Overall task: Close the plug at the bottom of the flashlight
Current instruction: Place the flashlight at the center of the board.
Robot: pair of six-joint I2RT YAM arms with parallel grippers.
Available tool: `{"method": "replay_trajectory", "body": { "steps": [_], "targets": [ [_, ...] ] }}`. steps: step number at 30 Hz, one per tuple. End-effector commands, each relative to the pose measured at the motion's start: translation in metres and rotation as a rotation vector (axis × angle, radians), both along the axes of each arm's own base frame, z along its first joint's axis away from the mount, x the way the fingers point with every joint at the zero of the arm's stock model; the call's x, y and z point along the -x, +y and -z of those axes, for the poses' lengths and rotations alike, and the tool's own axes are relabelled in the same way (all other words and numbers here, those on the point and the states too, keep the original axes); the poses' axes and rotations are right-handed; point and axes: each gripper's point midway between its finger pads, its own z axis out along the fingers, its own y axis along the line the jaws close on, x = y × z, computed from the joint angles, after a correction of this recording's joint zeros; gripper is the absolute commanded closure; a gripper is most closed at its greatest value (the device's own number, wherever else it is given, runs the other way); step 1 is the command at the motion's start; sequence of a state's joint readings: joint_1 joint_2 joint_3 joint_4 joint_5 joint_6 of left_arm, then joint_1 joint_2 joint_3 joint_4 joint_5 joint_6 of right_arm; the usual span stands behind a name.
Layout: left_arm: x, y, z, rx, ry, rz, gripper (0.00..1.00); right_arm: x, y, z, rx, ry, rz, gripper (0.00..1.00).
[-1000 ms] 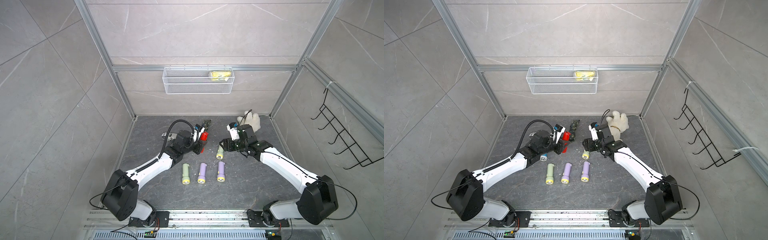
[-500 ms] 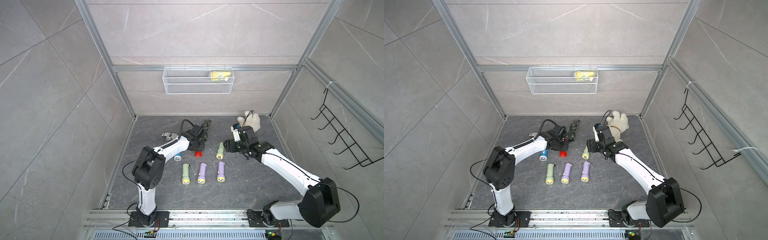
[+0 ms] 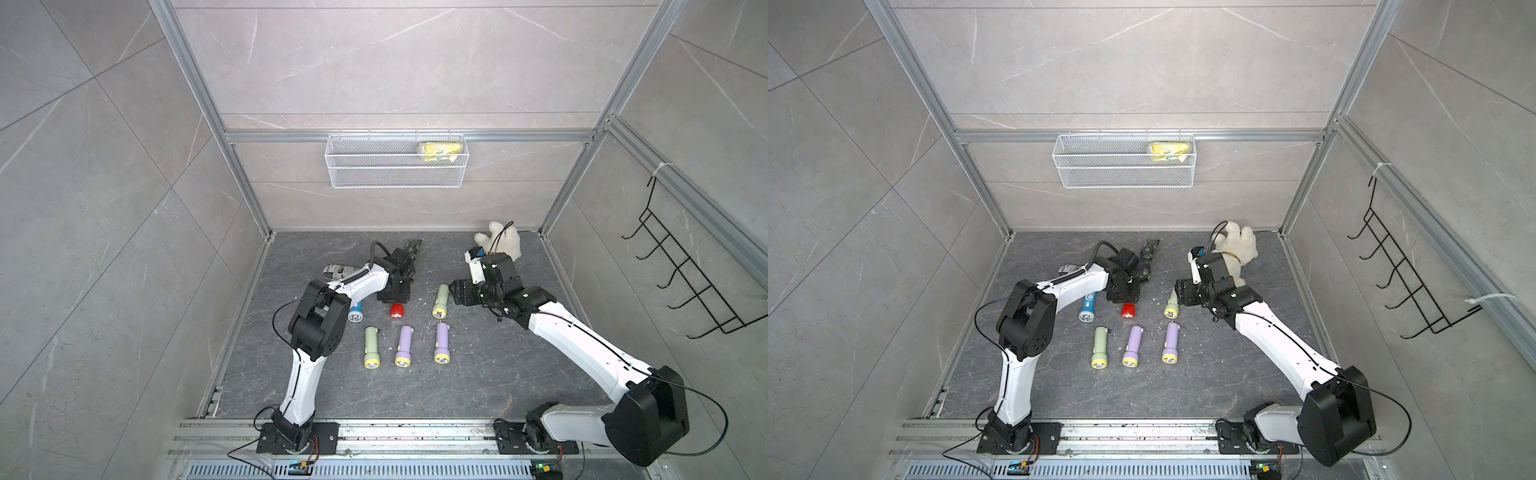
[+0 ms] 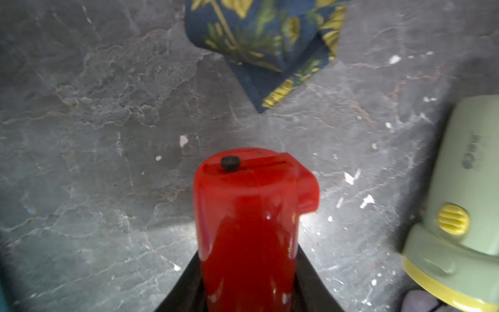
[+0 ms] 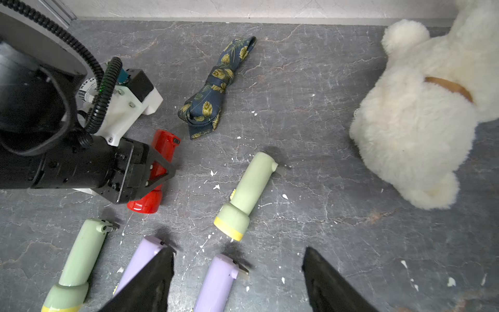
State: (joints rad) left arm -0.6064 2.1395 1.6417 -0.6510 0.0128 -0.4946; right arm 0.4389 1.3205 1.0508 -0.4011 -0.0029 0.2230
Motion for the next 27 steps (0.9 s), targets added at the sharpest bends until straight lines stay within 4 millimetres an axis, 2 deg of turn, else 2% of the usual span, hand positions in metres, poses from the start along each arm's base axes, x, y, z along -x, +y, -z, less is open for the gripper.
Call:
{"method": "replay_trajectory", "body": {
  "steps": [1,6,14,15,16,18,19,21,22,27],
  "targets": [
    [-0.005,-0.001,-0.003,0.037,0.017,-0.01,0.91,0.005,-0.006,0.0,0.022,-0.004,0.0,0.21],
    [-0.005,0.002,0.005,0.029,0.031,-0.013,0.85,0.005,-0.006,-0.001,0.024,-0.007,0.001,0.21],
    [-0.002,0.005,0.01,0.013,0.045,-0.006,0.65,0.006,-0.007,-0.002,0.021,-0.011,0.001,0.21],
    [-0.002,0.005,0.009,0.013,0.045,-0.006,0.61,0.007,-0.007,-0.003,0.02,-0.014,0.0,0.21],
    [-0.002,0.006,0.009,0.009,0.045,-0.007,0.52,0.007,-0.007,-0.003,0.021,-0.015,-0.002,0.21],
    [-0.002,0.006,0.008,0.011,0.044,-0.007,0.45,0.008,-0.007,-0.004,0.018,-0.019,-0.002,0.21],
    [-0.001,0.006,0.009,0.008,0.046,-0.008,0.37,0.008,-0.007,-0.005,0.017,-0.021,-0.002,0.21],
    [-0.001,0.006,0.008,0.009,0.048,-0.007,0.35,0.009,-0.007,-0.006,0.015,-0.026,-0.002,0.21],
    [-0.001,0.006,0.008,0.007,0.047,-0.007,0.26,0.009,-0.008,-0.007,0.013,-0.028,0.0,0.21],
    [-0.003,0.009,0.001,0.001,0.026,-0.013,0.24,0.01,-0.008,-0.008,0.01,-0.034,-0.001,0.21]
  ]
}}
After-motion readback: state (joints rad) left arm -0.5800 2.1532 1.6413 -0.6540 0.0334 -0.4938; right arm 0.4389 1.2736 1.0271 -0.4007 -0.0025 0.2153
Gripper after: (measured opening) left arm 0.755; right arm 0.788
